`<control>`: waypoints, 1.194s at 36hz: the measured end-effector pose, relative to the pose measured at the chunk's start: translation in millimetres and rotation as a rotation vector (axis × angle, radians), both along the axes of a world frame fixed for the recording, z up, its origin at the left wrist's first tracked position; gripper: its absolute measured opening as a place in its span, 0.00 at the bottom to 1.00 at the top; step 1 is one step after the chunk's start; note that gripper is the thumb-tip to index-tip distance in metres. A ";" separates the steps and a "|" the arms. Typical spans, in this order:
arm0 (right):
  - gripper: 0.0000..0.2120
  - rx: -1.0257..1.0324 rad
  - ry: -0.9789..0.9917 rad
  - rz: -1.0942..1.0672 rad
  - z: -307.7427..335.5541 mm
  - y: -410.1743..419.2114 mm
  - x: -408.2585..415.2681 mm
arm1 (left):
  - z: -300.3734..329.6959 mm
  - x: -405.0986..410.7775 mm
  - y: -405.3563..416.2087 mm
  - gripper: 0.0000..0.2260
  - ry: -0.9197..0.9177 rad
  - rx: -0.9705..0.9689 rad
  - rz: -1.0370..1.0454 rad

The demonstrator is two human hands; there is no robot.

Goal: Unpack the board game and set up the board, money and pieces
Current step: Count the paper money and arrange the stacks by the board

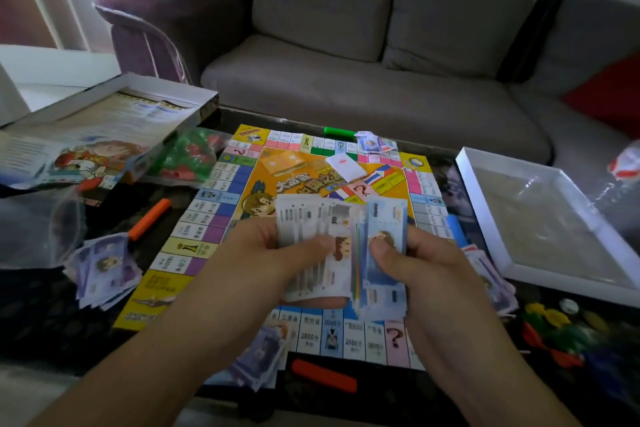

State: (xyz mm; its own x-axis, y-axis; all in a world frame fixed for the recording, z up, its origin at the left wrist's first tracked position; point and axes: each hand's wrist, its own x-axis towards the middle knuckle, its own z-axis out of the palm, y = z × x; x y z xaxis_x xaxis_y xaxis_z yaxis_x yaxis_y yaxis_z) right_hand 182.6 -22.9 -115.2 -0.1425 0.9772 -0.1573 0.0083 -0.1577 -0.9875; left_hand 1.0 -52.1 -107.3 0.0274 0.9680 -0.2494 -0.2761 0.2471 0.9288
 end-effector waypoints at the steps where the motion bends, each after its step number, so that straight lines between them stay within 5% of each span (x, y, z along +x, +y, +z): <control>1: 0.13 -0.005 0.004 -0.010 0.8 1.3 3.1 | -0.3 1.8 1.2 0.08 -0.014 -0.007 -0.005; 3: 0.08 -0.005 0.006 -0.025 1.3 4.6 9.8 | -0.6 4.3 3.0 0.08 -0.003 0.000 -0.018; 11: 0.18 0.039 0.010 -0.062 2.0 1.5 19.4 | -6.4 8.4 4.3 0.06 0.157 0.068 0.021; 34: 0.12 -0.056 -0.054 -0.041 -12.6 -2.6 -14.3 | -8.0 -35.1 -0.3 0.07 0.142 -0.076 -0.092; 43: 0.13 -0.060 -0.351 0.206 -10.2 3.1 -27.5 | 15.6 -84.5 13.7 0.10 0.152 -0.103 0.247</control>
